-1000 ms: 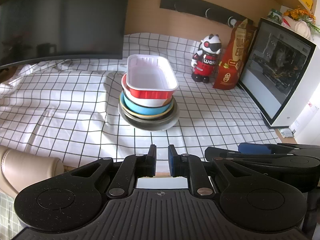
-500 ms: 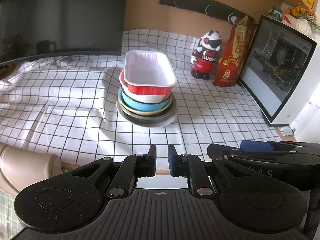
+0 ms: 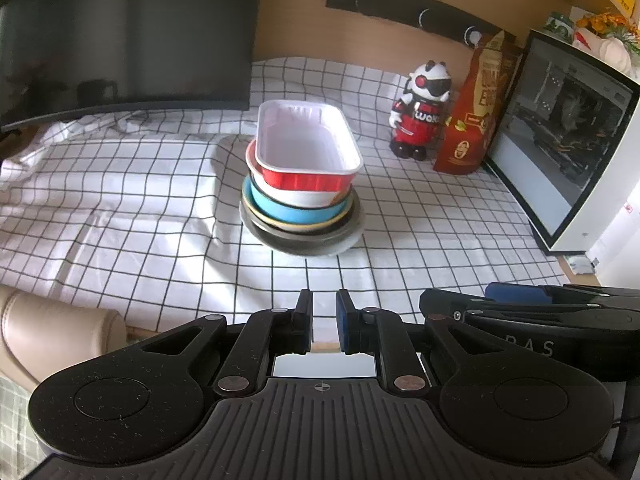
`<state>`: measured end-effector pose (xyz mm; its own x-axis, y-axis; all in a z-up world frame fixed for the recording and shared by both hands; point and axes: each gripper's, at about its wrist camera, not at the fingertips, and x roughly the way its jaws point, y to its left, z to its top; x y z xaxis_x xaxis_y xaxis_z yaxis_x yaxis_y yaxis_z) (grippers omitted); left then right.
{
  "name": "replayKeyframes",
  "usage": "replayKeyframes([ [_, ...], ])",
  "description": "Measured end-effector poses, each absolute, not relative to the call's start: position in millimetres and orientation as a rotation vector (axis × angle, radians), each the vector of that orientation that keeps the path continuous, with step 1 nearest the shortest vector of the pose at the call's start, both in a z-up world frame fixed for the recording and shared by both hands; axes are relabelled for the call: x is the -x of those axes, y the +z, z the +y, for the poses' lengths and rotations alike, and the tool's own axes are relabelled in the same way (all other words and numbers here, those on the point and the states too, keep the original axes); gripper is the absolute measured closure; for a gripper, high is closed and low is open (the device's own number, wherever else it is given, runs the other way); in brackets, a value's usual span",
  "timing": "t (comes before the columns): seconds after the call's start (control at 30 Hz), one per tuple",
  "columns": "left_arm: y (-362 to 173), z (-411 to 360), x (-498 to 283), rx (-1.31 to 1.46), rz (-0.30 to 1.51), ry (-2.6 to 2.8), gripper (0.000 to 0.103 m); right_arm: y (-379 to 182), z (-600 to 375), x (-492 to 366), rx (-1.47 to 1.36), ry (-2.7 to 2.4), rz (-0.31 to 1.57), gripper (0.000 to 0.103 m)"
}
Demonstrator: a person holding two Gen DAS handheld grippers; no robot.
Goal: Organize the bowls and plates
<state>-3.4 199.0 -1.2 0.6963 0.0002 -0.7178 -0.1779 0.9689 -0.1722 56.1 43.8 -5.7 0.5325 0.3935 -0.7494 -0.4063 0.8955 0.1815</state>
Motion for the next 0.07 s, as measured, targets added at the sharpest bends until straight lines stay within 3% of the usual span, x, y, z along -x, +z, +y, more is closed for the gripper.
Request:
replayKeyframes([
  [0.07, -2.1, 201.7, 1.0, 0.237, 0.800, 0.107, 0.087, -7.6, 46.5, -59.1, 0.016, 0.477, 0.893, 0.034],
])
